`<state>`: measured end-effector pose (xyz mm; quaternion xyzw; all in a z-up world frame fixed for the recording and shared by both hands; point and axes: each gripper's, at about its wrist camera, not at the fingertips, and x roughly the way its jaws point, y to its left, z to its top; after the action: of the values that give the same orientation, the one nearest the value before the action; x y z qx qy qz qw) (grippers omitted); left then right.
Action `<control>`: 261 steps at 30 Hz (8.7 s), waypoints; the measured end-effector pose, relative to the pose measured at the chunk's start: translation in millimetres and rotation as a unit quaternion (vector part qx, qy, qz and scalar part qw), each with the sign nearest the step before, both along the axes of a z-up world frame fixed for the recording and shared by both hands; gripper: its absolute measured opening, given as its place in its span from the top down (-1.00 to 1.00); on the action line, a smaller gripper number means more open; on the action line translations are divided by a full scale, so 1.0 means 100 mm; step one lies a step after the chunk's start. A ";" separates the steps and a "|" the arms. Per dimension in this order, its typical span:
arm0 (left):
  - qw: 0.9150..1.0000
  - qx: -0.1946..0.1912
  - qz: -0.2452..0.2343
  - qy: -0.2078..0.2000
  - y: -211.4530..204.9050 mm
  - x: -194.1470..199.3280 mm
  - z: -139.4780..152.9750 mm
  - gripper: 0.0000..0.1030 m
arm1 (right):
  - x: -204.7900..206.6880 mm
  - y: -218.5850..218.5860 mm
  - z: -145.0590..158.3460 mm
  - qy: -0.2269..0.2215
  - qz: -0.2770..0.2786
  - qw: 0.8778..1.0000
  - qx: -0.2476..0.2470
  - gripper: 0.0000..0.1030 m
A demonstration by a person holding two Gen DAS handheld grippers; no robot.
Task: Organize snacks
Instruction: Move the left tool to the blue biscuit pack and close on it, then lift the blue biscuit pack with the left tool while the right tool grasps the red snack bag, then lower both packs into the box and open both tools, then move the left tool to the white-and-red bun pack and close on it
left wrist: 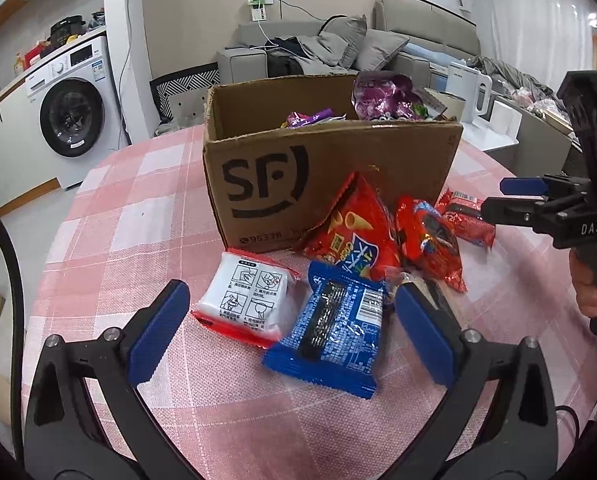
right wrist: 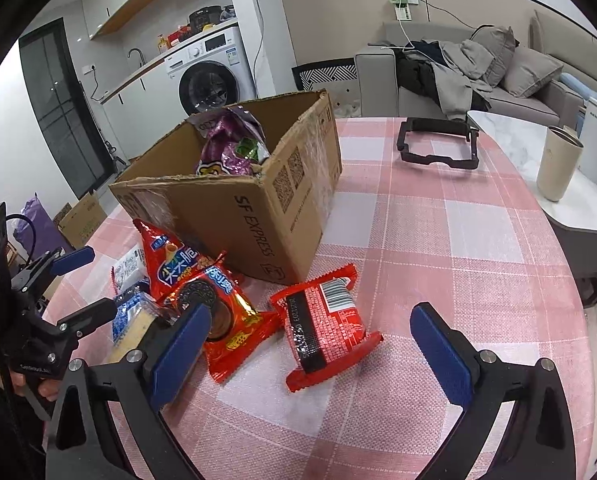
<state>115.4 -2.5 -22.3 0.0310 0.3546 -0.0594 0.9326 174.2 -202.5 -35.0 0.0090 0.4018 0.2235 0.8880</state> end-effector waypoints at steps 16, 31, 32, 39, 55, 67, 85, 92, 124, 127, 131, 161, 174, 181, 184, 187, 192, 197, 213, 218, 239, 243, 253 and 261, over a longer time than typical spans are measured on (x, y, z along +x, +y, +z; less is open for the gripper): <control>0.999 0.009 -0.045 0.029 -0.06 -0.03 -0.11 -0.60 | 0.13 0.01 -0.28 0.037 -0.004 0.999 -0.036 -0.55; 0.995 -0.022 -0.083 0.051 -0.13 -0.06 -0.16 -0.12 | 0.09 0.09 -0.30 0.036 0.013 0.998 -0.049 -0.38; 0.995 -0.026 -0.084 0.054 -0.13 -0.06 -0.17 -0.12 | 0.09 0.10 -0.30 0.036 0.015 0.998 -0.050 -0.37; 0.994 -0.027 -0.079 0.075 -0.14 0.00 -0.25 -0.12 | 0.05 0.16 -0.31 0.038 0.032 0.997 -0.051 -0.32; 0.993 -0.021 -0.071 0.094 -0.16 0.08 -0.38 0.17 | 0.10 0.08 -0.33 0.042 0.018 0.998 -0.044 -0.07; 0.993 -0.035 -0.068 0.091 -0.08 0.07 -0.33 0.19 | 0.08 0.04 -0.31 0.041 0.023 0.998 -0.039 0.13; 0.996 -0.048 -0.051 0.054 0.16 -0.05 -0.12 0.19 | -0.04 -0.06 -0.10 0.019 0.017 1.000 -0.017 0.13; 0.997 -0.051 -0.046 0.033 0.20 -0.19 0.06 0.19 | -0.11 -0.06 0.05 0.003 0.021 1.000 -0.004 0.13; 0.998 -0.051 -0.006 -0.042 0.33 -0.51 0.79 0.19 | -0.43 -0.05 0.66 -0.072 0.024 0.996 0.046 0.13; 0.997 -0.052 0.002 -0.051 0.33 -0.49 0.86 0.19 | -0.44 -0.05 0.70 -0.077 0.022 0.995 0.051 0.13; 0.997 -0.055 0.004 -0.058 0.34 -0.40 0.95 0.19 | -0.42 -0.01 0.75 -0.081 0.023 0.995 0.056 0.13; 0.996 -0.050 0.028 -0.072 0.40 0.55 1.26 0.19 | 0.15 0.35 1.21 -0.115 0.018 0.990 0.079 0.13; 0.996 -0.040 0.034 -0.066 0.38 0.90 1.15 0.19 | 0.48 0.50 1.08 -0.099 0.014 0.990 0.101 0.13; 0.997 -0.033 0.040 -0.057 0.34 1.13 0.99 0.19 | 0.69 0.61 0.98 -0.085 0.018 0.990 0.113 0.13; 0.997 -0.036 0.041 -0.051 0.34 1.23 0.92 0.19 | 0.77 0.63 0.93 -0.081 0.014 0.990 0.116 0.13; 0.997 -0.035 0.041 -0.048 0.35 1.30 0.85 0.19 | 0.84 0.63 0.87 -0.075 0.010 0.991 0.115 0.13; 0.998 -0.036 0.044 -0.041 0.37 1.45 0.74 0.19 | 0.93 0.62 0.81 -0.063 0.004 0.990 0.124 0.13; 0.998 -0.045 0.042 -0.031 0.38 1.56 0.66 0.18 | 1.00 0.64 0.80 -0.049 0.002 0.991 0.126 0.13; 0.995 -0.055 0.056 -0.064 0.63 1.00 0.84 -0.98 | 0.61 0.51 0.96 -0.066 0.022 0.992 0.107 -0.99; 0.995 -0.049 0.064 -0.062 0.67 0.70 0.84 -0.98 | 0.38 0.39 0.93 -0.065 0.014 0.993 0.095 -0.99; 0.996 -0.039 0.073 -0.043 0.64 -0.22 0.62 -0.98 | -0.25 0.37 0.60 -0.027 0.019 0.997 0.063 -0.99; 0.996 -0.036 0.076 -0.036 0.63 -0.22 0.59 -0.98 | -0.27 0.40 0.46 -0.010 0.024 0.998 0.060 -0.99; 0.997 -0.027 0.069 -0.021 0.53 -0.18 0.49 -0.98 | -0.24 0.47 0.32 0.008 0.031 0.999 0.040 -0.99; 0.998 -0.019 0.065 -0.001 0.54 -0.12 0.36 -0.98 | -0.20 0.50 0.19 0.026 0.034 0.999 0.023 -0.99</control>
<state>103.3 51.2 13.9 -0.0092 0.3539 -0.0055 0.9352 154.0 -152.8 -16.3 0.0218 0.4198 0.2630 0.8684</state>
